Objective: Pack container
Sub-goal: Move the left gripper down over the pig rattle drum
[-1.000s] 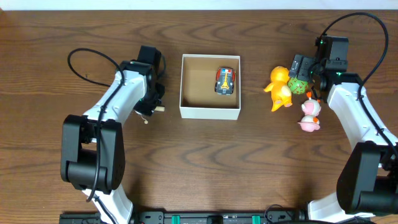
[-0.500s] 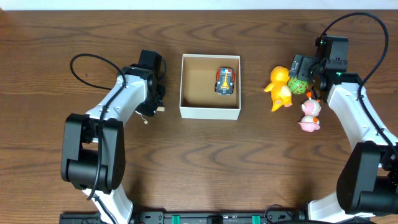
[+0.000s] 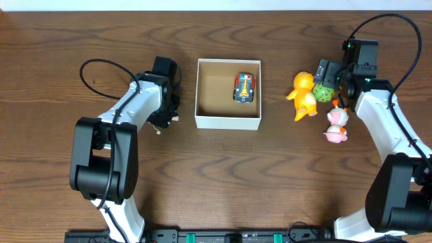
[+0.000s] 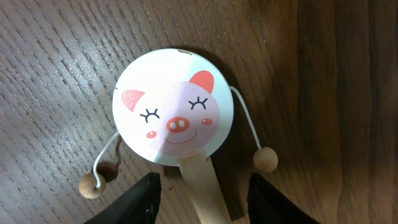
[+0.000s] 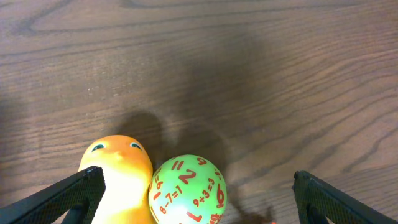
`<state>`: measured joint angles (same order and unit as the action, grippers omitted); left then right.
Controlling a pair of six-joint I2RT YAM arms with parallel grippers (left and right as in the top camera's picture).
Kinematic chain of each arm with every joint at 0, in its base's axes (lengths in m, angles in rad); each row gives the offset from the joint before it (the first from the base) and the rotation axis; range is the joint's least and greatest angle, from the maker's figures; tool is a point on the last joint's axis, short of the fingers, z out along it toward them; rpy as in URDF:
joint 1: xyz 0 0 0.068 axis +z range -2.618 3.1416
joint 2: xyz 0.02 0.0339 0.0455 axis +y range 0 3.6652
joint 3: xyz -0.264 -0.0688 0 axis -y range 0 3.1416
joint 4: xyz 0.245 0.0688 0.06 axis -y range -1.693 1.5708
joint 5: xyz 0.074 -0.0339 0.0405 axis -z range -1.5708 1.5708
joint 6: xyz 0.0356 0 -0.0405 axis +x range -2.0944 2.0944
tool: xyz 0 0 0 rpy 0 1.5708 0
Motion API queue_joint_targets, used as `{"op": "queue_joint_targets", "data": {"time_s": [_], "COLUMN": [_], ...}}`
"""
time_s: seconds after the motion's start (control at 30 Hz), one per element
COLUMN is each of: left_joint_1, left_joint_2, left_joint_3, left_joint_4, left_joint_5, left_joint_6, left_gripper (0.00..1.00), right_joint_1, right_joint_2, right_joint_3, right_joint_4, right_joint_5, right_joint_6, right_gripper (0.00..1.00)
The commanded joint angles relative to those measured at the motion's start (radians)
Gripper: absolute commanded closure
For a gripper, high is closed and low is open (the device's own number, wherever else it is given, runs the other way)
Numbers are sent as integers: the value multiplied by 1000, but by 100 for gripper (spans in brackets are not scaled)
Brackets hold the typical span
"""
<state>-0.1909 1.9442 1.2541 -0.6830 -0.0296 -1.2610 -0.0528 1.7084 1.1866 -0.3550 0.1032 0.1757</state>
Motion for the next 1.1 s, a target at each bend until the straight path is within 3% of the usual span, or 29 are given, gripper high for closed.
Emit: {"op": "queue_joint_targets", "data": {"time_s": [0.0, 0.23, 0.37, 0.43, 0.7, 0.93, 1.07], "left_joint_1": [3, 13, 22, 27, 85, 150, 159], "left_joint_2": [33, 74, 73, 71, -5, -138, -219], "left_joint_3": [-7, -7, -6, -6, 21, 48, 48], "left_joint_4": [-3, 16, 20, 20, 21, 131, 219], "left_joint_5": [0, 55, 68, 68, 63, 64, 91], "left_joint_6": [-17, -16, -17, -17, -8, 206, 315], "left_gripper": [54, 57, 75, 78, 79, 81, 88], "right_joint_1": [-6, -6, -6, -6, -6, -6, -6], "right_joint_2": [1, 1, 1, 1, 1, 1, 1], "right_joint_3": [19, 19, 19, 19, 19, 19, 19], "right_joint_4": [-2, -2, -2, -2, -2, -2, -2], "right_joint_5": [5, 5, 5, 5, 5, 5, 5], "right_joint_6": [-8, -8, -8, -8, -8, -8, -8], "right_gripper": [1, 1, 1, 1, 1, 1, 1]}}
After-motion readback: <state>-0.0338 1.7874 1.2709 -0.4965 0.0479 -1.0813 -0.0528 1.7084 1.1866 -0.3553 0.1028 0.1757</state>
